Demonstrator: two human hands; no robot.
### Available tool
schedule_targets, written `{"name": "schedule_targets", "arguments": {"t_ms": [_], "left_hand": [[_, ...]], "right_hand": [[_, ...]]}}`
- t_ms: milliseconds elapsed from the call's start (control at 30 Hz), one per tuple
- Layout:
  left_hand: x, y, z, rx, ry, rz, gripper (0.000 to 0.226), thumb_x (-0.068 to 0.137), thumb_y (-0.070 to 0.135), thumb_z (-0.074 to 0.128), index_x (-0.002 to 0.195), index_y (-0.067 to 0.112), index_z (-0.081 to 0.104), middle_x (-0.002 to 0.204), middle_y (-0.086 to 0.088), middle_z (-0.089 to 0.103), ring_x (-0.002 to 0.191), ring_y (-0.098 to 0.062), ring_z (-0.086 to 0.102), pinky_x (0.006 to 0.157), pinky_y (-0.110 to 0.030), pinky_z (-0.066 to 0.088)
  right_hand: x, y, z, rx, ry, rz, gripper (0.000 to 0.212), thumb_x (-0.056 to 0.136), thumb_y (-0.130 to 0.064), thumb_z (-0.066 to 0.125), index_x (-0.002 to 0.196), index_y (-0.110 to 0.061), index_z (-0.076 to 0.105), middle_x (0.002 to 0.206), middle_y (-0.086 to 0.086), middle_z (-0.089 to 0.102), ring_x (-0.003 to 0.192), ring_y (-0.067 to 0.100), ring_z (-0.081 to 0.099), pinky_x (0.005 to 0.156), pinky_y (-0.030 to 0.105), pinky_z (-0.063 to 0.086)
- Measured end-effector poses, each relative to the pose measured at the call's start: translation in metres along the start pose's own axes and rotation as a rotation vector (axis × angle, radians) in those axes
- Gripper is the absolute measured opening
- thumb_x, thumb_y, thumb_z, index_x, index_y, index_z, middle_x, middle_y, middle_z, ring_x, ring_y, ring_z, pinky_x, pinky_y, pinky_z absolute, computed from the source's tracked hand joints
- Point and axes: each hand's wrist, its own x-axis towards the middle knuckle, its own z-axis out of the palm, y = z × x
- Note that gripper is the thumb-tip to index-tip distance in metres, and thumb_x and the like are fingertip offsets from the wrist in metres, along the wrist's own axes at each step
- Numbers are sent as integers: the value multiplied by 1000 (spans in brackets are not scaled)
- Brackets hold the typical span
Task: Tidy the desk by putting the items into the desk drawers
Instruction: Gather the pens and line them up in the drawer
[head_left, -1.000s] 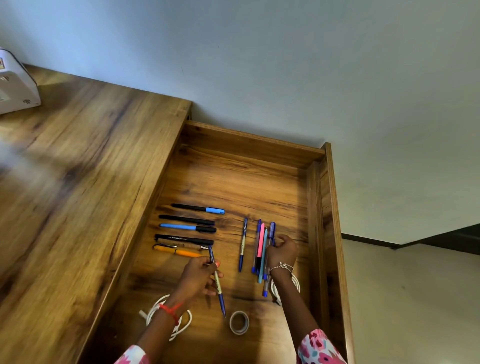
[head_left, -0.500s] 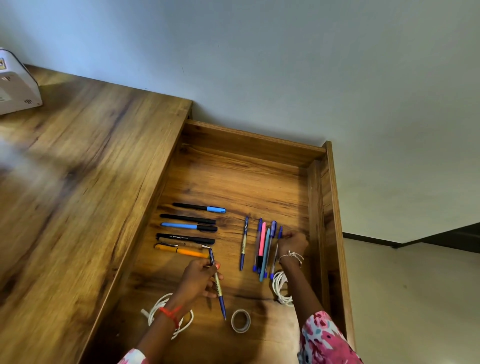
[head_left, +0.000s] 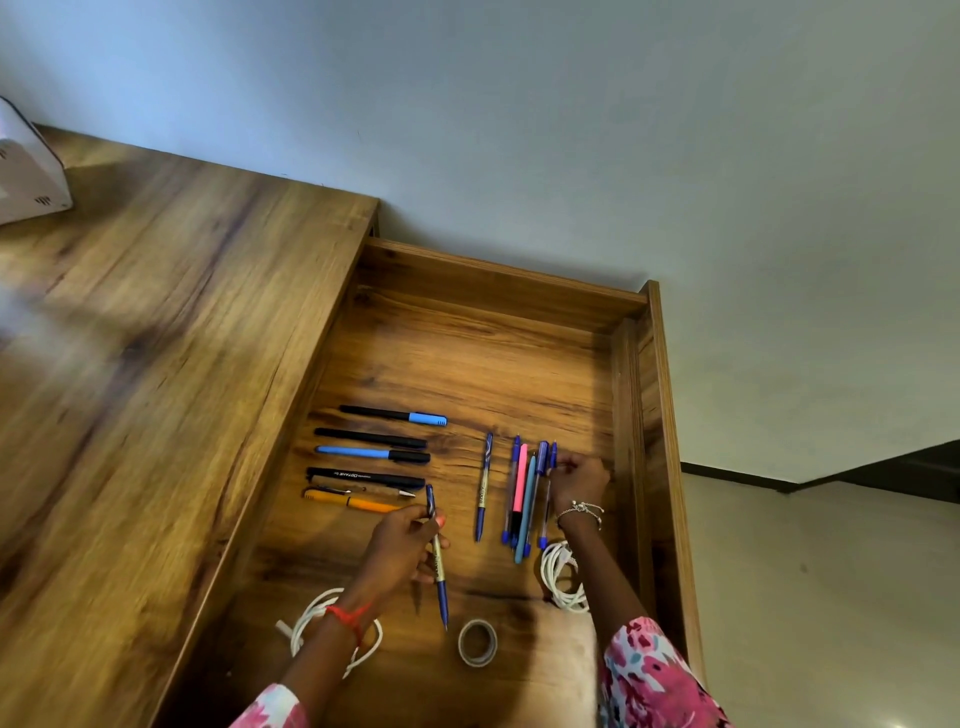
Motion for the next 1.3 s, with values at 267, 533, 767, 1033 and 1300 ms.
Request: {"name": "schedule_targets", "arguments": {"t_ms": [267,533,767,1033,1300], "left_hand": [[22,16,20,334,-7,260,42,88,-3,53,127,13,50,123,-6,56,110,-15,52,90,-27,46],[45,18,45,537,152,426,56,89,-7,45,140,16,37,148,-6,28,129,-19,39,101,-23,36],[49,9,51,603,220,445,54,90,6,53,140,13,35,149,-7,23,132,-21,34,102,-28,40],[46,6,48,559,197,471,56,88,2,55,139,15,36,150,-6,21,135,-19,28,103,-22,31],[37,-1,46,557,193,477,61,86,4,59,140,17,36,149,-4,21,137,-20,23,110,-28,28]], "right_hand": [[-10,10,2,-140,-53,-83,20,75,12,54,71,-4,65,65,12,55,67,22,53,70,34,49],[-8,15,3,-223,-74,-162,18,78,11,52,84,6,68,78,17,57,71,19,48,63,24,35],[-15,20,2,-280,-84,-214,32,83,9,50,109,1,65,104,21,61,93,33,60,80,27,43],[-6,21,-1,-309,-108,-259,32,83,10,48,109,1,65,105,23,59,93,36,61,83,33,47],[13,16,-16,-282,-149,-282,22,81,11,57,101,8,66,103,26,62,93,35,60,85,35,48]]}}
